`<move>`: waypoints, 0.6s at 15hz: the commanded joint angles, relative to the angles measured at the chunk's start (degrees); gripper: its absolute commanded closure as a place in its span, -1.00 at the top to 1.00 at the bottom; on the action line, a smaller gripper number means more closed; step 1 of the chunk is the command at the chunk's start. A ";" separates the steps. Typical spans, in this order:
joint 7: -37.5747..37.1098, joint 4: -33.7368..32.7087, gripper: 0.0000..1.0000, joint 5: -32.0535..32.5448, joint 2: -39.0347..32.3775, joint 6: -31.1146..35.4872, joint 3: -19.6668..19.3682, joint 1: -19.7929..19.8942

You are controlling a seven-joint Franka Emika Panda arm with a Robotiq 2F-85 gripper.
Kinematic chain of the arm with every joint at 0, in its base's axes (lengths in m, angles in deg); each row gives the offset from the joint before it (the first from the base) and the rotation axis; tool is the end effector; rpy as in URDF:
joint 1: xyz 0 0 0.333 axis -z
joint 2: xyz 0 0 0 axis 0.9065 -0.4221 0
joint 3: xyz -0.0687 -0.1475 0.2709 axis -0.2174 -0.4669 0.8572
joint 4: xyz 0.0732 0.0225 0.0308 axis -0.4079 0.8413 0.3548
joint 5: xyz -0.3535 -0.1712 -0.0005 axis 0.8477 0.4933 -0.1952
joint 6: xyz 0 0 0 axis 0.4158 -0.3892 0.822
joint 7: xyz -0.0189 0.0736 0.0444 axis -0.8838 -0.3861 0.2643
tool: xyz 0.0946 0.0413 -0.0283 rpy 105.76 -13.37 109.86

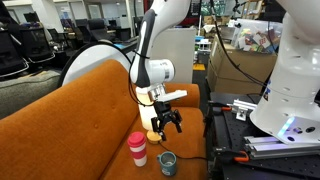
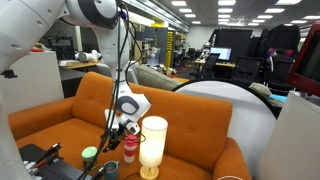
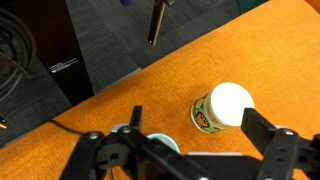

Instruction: Move the blue cup forward

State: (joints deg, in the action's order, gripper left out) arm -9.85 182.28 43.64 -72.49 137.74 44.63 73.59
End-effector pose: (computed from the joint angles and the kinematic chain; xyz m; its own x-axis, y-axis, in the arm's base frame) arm 0.4267 -0.0396 0.0153 0.6936 -0.3383 -0.6360 -0.5735 -0.7935 -0.2034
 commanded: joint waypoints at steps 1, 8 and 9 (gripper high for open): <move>-0.12 0.37 1.00 -0.14 0.02 3.01 0.62 0.46; 1.03 3.98 1.00 -1.71 -3.28 13.78 4.58 0.55; 1.43 5.37 1.00 -2.35 -3.35 15.81 5.90 0.78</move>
State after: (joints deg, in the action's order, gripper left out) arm -9.83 184.89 43.28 -75.92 148.40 47.76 73.37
